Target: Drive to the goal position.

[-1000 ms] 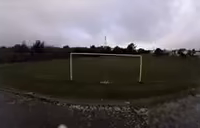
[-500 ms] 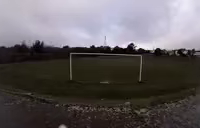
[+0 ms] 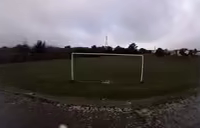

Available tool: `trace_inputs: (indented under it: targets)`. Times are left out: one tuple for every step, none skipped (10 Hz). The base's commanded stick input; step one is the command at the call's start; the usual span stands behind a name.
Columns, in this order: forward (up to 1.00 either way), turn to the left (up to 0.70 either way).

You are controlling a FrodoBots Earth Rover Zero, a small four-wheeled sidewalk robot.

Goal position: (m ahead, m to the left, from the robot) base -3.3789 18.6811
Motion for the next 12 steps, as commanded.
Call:
trace_inputs:
  targets:
    - [0.0, 0.45]
    - [0.0, 0.45]
    - [0.0, 0.45]
    - [0.0, 0.45]
    - [0.0, 0.45]
    - [0.0, 0.45]
    - [0.0, 0.45]
    - [0.0, 0.45]
    - [0.0, 0.45]
    - [0.0, 0.45]
    - [0.0, 0.45]
    - [0.0, 0.45]
